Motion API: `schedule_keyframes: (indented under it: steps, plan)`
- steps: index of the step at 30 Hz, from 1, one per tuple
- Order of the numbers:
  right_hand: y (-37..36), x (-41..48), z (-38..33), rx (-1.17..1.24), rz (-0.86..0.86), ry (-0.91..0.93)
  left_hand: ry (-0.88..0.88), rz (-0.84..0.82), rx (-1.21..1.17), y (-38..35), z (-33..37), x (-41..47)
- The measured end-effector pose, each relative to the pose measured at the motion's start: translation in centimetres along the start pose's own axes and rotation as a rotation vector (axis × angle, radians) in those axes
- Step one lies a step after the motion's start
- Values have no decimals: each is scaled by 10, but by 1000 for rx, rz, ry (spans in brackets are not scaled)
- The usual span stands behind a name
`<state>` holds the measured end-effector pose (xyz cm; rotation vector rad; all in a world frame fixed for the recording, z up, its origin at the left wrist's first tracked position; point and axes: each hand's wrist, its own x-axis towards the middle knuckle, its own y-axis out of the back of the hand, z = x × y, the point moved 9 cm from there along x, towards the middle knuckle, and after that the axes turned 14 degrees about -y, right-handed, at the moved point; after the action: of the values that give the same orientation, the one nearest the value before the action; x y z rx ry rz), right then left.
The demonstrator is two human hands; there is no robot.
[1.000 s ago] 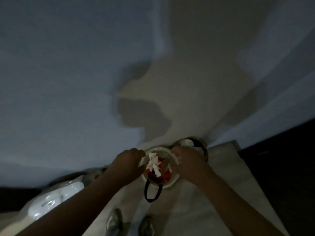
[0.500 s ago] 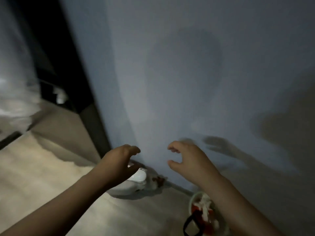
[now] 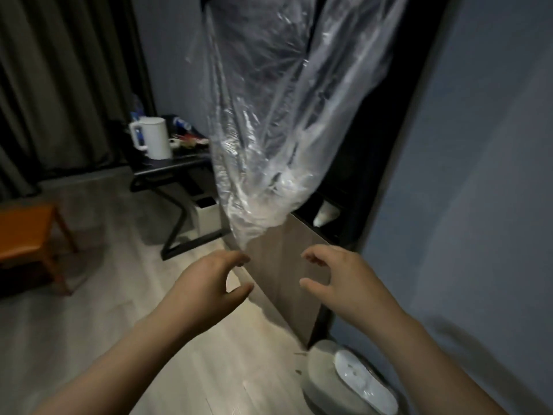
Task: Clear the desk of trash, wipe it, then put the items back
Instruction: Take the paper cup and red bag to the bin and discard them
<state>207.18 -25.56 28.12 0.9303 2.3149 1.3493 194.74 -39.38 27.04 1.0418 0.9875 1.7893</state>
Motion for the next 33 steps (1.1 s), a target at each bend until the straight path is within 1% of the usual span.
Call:
schedule_keyframes:
  steps: [5,11,19,27,33]
  plan:
    - [-17,55,-98,91,51,105,49,102,73,74,-74,1]
    - [-39,144,-174,100,70,235,122,186,150,129,-158,33]
    - [-61,274,-223,59,66,339,198,220,249,165,-258,107]
    - [-112,379,-260,70,-3,320,240,188,215,166,-368,158]
    - [-156,451,-302,55,12,268,222,161,196,179,-463,189]
